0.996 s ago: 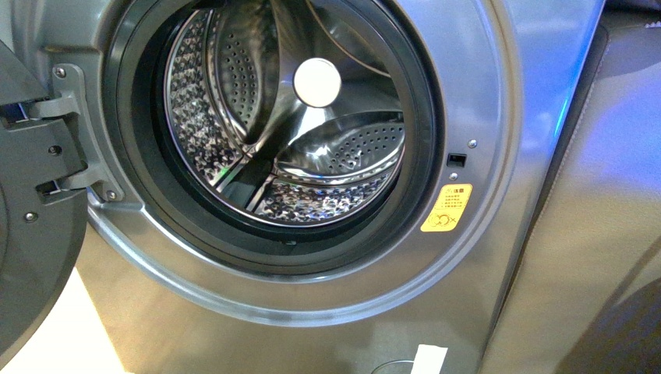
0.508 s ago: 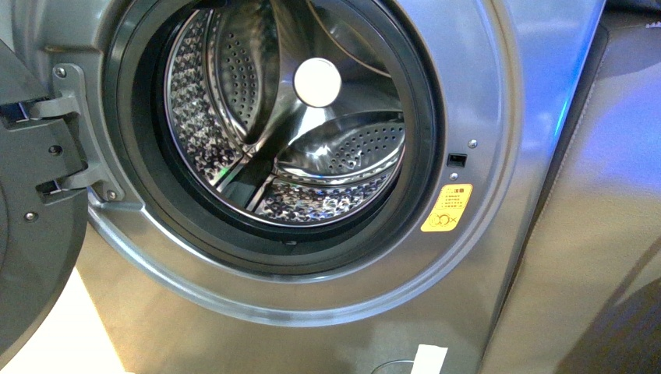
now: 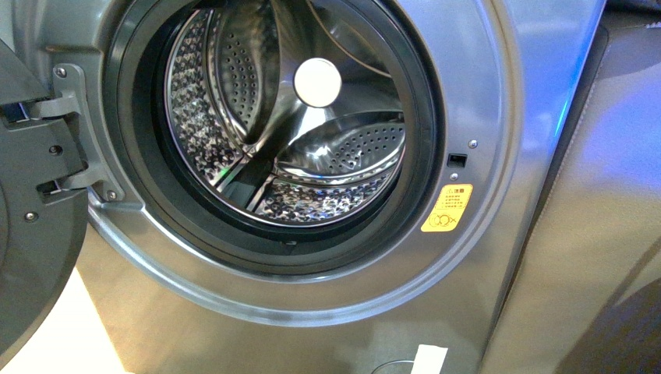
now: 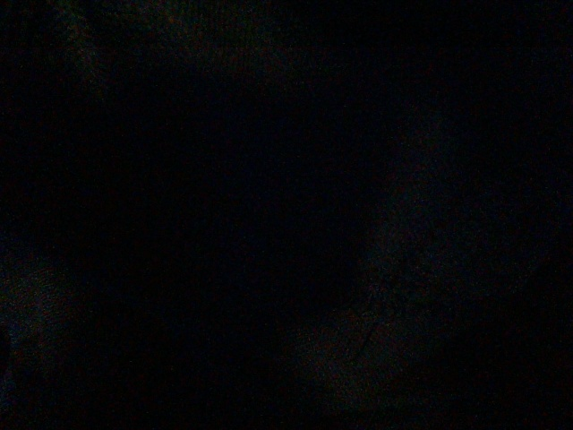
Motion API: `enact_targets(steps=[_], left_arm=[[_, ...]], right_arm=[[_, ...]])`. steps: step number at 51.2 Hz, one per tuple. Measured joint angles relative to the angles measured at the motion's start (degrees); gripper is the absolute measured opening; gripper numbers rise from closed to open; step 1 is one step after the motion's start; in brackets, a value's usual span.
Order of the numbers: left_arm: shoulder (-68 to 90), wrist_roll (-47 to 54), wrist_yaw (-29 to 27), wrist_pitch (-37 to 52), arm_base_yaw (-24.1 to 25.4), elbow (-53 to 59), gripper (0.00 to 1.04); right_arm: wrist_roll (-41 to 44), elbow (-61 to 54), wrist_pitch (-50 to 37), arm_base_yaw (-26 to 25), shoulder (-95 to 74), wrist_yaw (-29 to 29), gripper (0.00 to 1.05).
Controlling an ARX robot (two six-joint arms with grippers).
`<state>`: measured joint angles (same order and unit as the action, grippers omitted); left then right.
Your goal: Put clothes into washing machine
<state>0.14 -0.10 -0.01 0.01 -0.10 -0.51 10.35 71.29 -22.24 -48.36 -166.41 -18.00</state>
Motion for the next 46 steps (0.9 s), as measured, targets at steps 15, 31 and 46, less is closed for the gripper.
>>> enact_targets(steps=[15, 31, 46], left_arm=[[0.00, 0.00, 0.00, 0.00, 0.00, 0.00, 0.98], [0.00, 0.00, 0.00, 0.00, 0.00, 0.00, 0.98], [0.00, 0.00, 0.00, 0.00, 0.00, 0.00, 0.98]], right_arm=[[0.33, -1.31, -1.99, 0.63, 0.24, -0.11, 0.97], [0.28, -2.21, -2.67, 1.31, 0.76, -0.09, 0.97], [0.35, -2.03, -2.19, 1.18, 0.76, -0.07, 0.97]])
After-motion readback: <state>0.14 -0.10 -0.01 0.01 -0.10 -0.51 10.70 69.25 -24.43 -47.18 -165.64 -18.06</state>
